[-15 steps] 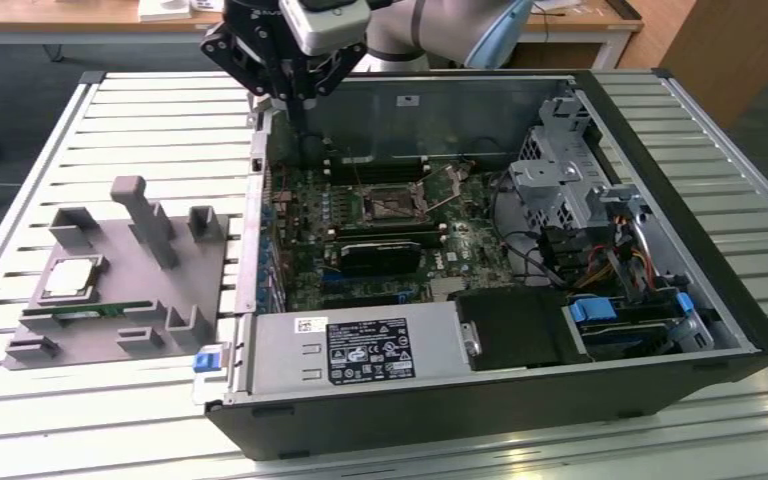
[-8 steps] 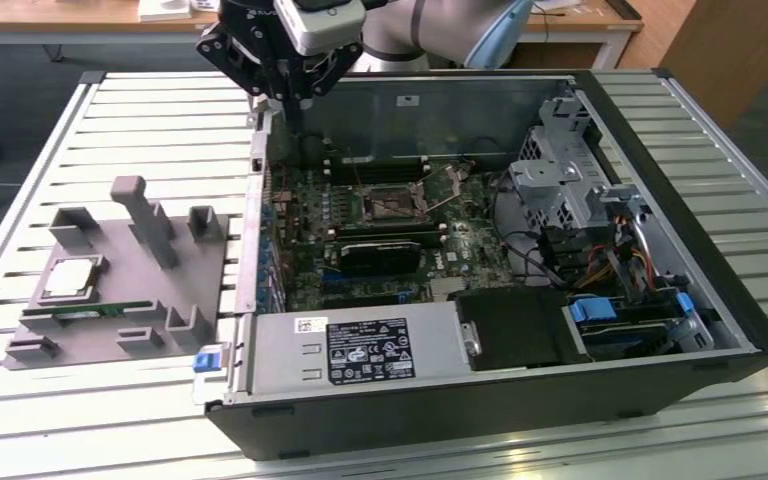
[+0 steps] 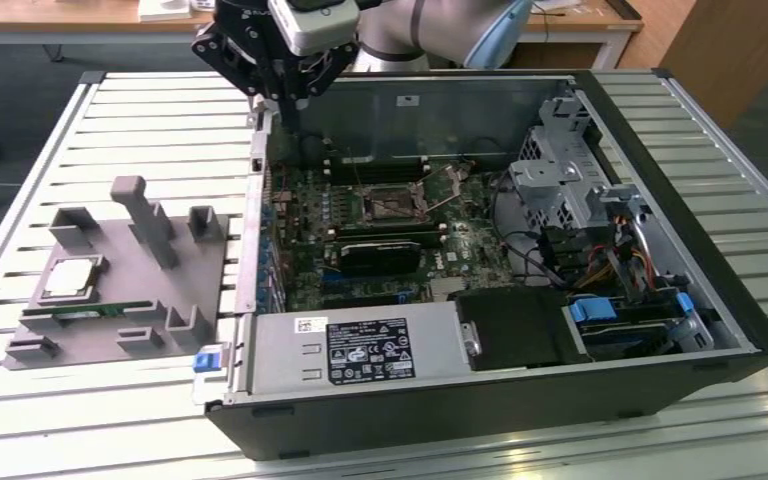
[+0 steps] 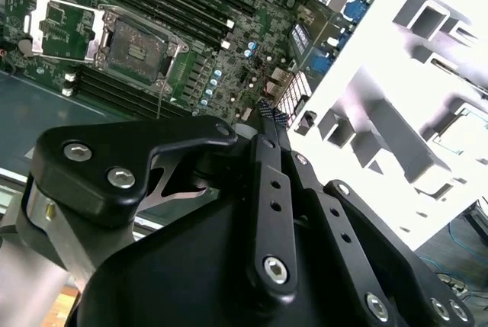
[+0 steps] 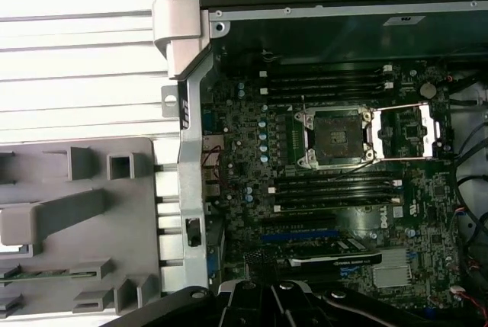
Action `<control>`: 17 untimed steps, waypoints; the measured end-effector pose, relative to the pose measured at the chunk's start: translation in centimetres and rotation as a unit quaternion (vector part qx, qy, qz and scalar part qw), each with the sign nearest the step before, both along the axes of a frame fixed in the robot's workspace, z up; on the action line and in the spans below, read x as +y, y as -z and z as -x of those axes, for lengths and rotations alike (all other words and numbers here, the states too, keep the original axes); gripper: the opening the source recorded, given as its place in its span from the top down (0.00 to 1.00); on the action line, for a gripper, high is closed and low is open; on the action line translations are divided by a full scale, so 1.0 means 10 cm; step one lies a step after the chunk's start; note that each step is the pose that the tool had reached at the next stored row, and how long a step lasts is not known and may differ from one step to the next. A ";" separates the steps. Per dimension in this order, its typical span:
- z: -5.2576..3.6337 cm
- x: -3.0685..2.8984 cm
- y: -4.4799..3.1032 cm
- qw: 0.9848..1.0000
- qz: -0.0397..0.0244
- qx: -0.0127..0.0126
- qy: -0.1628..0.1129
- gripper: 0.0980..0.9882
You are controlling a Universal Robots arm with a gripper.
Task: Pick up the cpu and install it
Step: 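Reach for the cpu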
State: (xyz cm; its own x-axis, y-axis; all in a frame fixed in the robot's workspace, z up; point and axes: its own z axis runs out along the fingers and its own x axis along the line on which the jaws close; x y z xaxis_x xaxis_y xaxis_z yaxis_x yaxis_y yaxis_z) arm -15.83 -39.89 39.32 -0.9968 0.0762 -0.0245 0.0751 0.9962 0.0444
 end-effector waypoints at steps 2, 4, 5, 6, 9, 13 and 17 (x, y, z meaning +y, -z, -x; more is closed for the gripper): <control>0.009 0.000 0.000 1.000 0.000 0.000 0.000 0.99; 0.018 0.000 0.000 1.000 0.000 0.000 0.000 0.99; 0.023 0.000 0.000 1.000 0.000 0.000 0.000 0.99; 0.028 0.000 0.000 1.000 0.000 0.000 0.000 0.99; 0.042 0.000 0.000 1.000 0.000 0.000 0.000 0.99; 0.061 0.000 0.000 1.000 0.000 0.000 0.000 0.99; 0.080 0.000 0.000 1.000 0.000 0.000 0.000 0.99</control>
State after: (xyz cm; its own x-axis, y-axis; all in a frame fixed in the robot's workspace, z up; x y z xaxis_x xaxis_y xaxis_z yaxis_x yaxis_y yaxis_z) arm -16.63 -39.89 39.31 -0.9968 0.0763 -0.0245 0.0751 0.9962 0.0444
